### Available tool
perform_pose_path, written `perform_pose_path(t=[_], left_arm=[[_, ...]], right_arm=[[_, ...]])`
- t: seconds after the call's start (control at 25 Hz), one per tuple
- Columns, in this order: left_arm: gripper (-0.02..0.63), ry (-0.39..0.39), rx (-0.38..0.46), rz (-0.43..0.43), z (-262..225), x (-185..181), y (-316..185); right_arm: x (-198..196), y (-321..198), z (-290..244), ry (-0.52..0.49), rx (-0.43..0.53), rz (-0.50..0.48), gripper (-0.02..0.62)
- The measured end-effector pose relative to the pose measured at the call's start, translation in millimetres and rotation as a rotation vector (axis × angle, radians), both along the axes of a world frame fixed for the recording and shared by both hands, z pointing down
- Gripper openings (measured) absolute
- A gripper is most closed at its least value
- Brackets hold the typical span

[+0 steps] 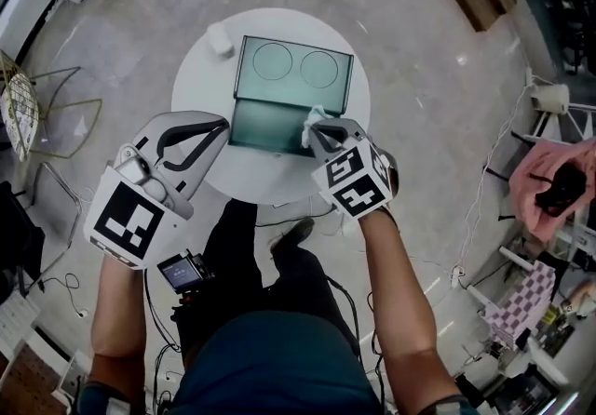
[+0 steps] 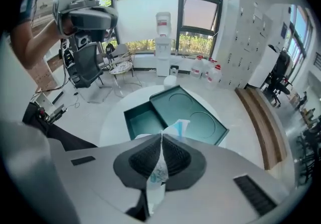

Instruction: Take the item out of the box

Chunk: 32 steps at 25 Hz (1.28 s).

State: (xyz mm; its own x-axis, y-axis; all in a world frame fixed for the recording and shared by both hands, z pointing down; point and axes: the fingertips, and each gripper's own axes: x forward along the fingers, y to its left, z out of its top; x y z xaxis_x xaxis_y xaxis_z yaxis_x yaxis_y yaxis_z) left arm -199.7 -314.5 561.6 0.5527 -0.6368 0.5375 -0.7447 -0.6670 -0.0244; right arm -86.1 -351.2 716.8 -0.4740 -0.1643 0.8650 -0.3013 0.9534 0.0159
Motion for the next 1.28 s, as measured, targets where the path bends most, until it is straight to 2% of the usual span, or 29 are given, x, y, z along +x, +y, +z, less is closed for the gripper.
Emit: perform_pose_path(t=[0.2, 0.72, 1.12, 1.28], left_arm=[[0.02, -0.007, 0.028, 0.01, -34, 7, 9], [0.02, -0.024, 0.103, 0.046, -134, 56, 40], [0.02, -0.02, 0.161, 0.06, -203, 84, 78], [0.02, -0.021, 0.184, 0.069, -226, 98, 92]], right_arm=[[7, 6, -59, -0.084, 0.025, 0.046, 0.041], [65, 31, -220, -0.277, 0.131, 0.151, 0.041], [93, 72, -346, -0.464, 0.212, 0.175, 0.041], [106, 89, -395, -0.572, 0.291, 0.155, 0.04]])
